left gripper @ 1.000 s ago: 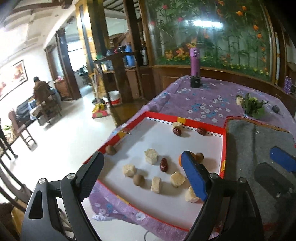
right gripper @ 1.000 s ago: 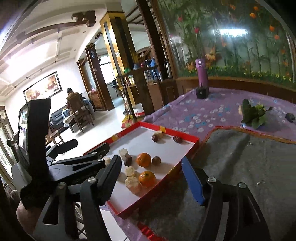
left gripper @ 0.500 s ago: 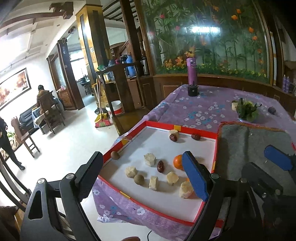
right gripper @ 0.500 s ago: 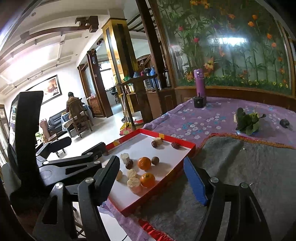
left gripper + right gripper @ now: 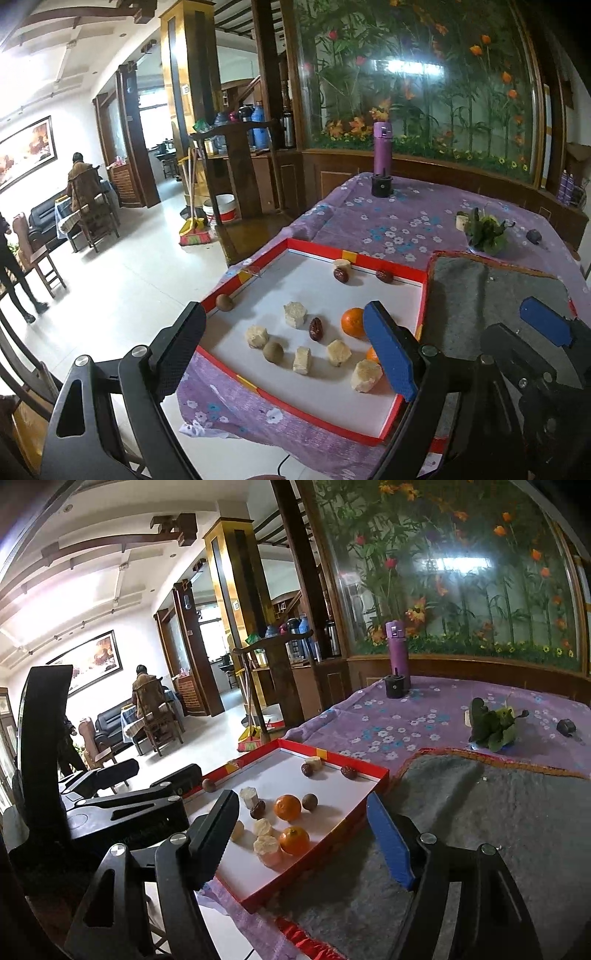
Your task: Organize fruits
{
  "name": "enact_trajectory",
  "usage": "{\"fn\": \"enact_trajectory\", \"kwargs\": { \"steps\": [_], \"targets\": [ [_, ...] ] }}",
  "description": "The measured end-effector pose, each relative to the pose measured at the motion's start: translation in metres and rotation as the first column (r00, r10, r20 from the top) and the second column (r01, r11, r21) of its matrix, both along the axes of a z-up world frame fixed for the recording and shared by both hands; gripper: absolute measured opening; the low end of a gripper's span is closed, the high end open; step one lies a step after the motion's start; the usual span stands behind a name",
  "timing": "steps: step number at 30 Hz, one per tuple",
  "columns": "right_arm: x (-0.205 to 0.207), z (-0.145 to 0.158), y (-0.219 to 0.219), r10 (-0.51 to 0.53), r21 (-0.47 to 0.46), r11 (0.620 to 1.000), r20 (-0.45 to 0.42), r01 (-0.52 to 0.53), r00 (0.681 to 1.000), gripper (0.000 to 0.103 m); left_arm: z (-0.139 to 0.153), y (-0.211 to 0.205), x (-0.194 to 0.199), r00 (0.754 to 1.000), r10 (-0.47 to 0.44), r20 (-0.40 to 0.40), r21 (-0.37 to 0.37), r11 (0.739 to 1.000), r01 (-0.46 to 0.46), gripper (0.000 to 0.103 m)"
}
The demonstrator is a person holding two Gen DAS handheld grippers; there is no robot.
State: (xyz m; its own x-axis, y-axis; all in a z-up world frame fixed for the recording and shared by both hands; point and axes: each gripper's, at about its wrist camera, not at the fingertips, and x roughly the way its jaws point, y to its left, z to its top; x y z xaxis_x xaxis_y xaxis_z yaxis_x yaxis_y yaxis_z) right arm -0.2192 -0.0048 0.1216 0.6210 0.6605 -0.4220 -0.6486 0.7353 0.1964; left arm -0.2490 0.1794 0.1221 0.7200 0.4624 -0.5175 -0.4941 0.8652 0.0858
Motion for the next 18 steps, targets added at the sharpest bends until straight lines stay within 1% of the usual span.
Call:
{"fn": "enact_trajectory", "kwargs": {
  "steps": [5,10,13,18],
  "targets": [
    [-0.0016,0.0008,0.0026,0.004,-0.001,1.0,0.0,-0.004,1.0,0.073,-0.0005,0.0016,-0.0023,1.0,0.031,0.004,0.029,0.999,-0.031,0.088],
    [-0.0031,0.0014,0.0067,0.007,-0.005,1.0,0.002,-0.007,1.0,0.073,0.001,0.0045,-0.0047,1.0,0.025,0.016,0.011,1.0,-0.025,0.088],
    [-0.0024,0.0008,0.0064,0.006,-0.004,1.0,-0.002,-0.006,1.0,0.073,0.0018,0.0058,-0.0063,0.999,0.028,0.021,0.017,0.999,-0.029,0.088],
    [-0.0021,0.001,0.0069,0.007,-0.007,1.0,-0.002,-0.007,1.0,0.073,0.0028,0.0087,-0.0091,0.999,0.033,0.031,0.004,0.999,-0.033,0.088]
  ]
}}
